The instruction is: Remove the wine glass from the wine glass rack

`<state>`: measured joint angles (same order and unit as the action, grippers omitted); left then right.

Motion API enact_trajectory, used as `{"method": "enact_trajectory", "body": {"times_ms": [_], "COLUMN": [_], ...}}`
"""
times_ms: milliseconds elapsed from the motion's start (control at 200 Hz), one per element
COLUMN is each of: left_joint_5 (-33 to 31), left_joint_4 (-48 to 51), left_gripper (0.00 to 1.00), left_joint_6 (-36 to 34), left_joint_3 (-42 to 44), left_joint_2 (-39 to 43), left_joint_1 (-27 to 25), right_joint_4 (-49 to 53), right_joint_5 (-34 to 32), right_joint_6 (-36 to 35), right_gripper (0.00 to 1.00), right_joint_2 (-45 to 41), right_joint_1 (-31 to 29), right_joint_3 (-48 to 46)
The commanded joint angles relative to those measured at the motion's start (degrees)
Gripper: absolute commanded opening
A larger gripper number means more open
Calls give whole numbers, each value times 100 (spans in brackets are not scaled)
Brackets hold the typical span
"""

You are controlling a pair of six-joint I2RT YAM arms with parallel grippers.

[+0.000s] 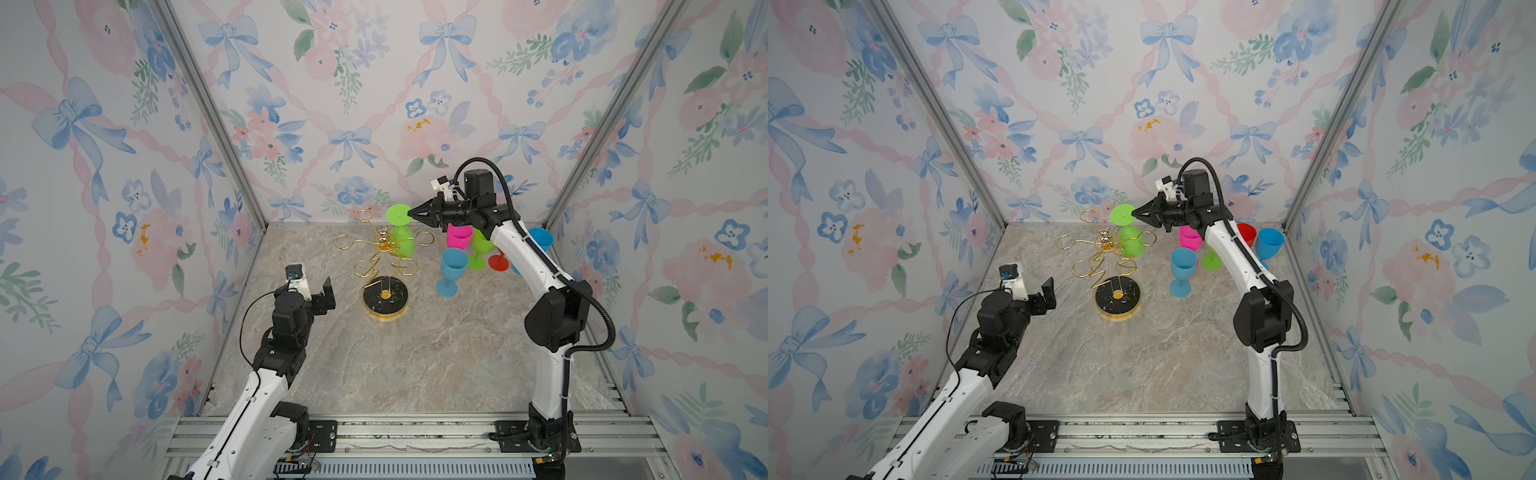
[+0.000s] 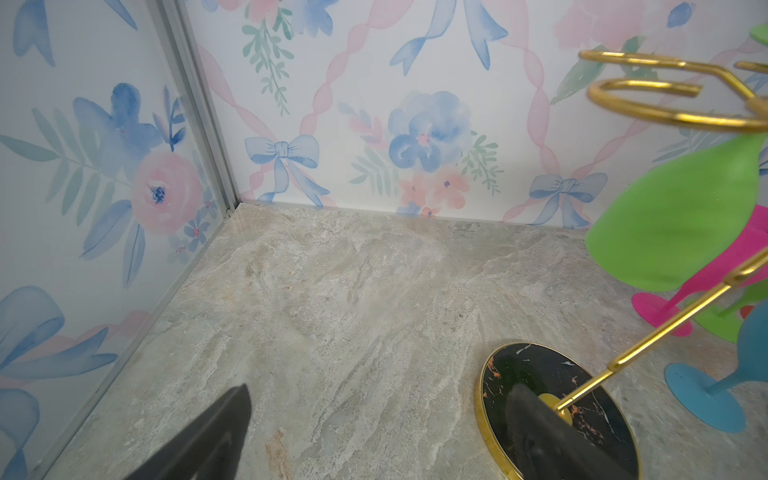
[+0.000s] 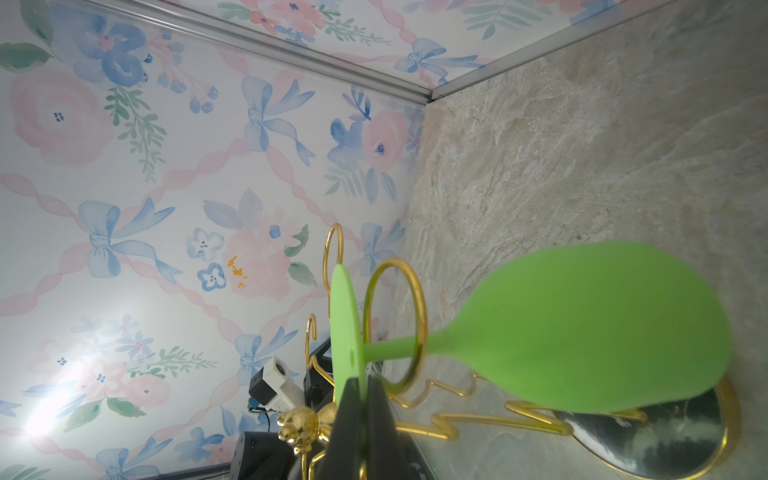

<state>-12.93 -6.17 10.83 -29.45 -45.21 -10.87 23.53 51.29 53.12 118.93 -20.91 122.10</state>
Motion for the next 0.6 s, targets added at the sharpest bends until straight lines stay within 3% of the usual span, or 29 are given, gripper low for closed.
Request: {"method": "enact_trajectory", "body": {"times_ms": [0, 595], "left_joint_5": [65, 95], "left_joint_4": [-65, -66], "left_gripper": [98, 98], "left_joint_6": [117, 134], "left_joint_3": [41, 54], "left_joint_2": [-4, 1], "left_joint_1": [36, 41], "right_joint_4": [-76, -22], "right_joint_5": [179, 241], "right_joint_6": [-143, -326], "right_gripper": [0, 0], "right_joint_2": [-374, -806], "right_joint_1": [-93, -48], "right_joint_3": [-126, -571]}}
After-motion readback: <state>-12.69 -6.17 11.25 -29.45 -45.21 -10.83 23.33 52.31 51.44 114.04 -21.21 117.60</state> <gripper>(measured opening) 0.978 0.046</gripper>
